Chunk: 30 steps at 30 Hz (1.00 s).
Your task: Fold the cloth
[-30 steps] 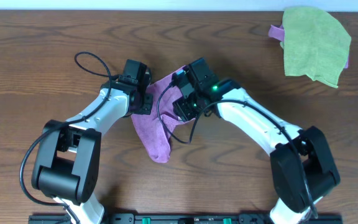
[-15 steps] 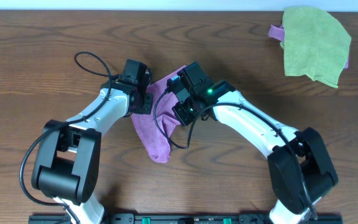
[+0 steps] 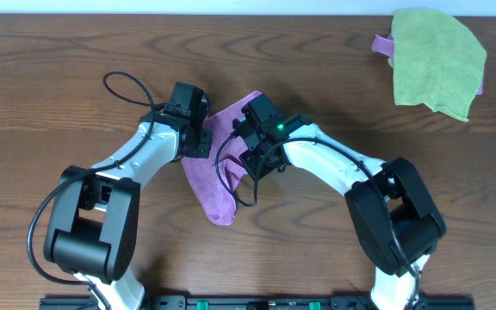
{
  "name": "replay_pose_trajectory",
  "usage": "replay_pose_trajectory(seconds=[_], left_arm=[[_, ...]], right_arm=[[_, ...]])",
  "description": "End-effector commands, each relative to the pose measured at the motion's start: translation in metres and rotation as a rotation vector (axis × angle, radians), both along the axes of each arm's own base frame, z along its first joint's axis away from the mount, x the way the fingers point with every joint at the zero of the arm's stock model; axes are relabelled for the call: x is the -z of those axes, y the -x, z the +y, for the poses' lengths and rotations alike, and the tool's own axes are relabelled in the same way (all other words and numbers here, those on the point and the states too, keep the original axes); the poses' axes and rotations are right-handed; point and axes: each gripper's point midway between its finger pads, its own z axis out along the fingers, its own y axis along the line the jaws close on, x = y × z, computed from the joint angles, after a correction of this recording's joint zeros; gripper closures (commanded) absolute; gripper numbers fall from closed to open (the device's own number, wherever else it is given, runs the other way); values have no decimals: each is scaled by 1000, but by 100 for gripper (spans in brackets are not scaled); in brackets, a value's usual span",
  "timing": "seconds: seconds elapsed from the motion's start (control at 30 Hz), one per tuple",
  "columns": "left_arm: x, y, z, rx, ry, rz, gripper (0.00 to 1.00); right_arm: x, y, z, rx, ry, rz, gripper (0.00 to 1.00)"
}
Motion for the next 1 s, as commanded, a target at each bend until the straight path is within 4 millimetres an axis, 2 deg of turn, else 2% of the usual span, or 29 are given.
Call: replay_pose_trajectory(seconds=[0.0, 0.33, 0.43, 0.77, 0.97], left_arm=[[0, -5, 0, 11, 0, -4, 94], [2, -3, 0, 11, -2, 5, 94], [13, 1, 1, 9, -7, 34, 94], [62, 18, 0, -18, -8, 165, 94], [65, 14, 0, -18, -5, 153, 94]], right_arm=[[5, 2, -5, 23, 34, 13, 99], [24, 22, -19, 58, 83, 90, 99], [31, 30, -24, 59, 97, 110, 99], [36, 36, -28, 59, 109, 125, 99], [43, 53, -40, 78, 151, 185, 99]])
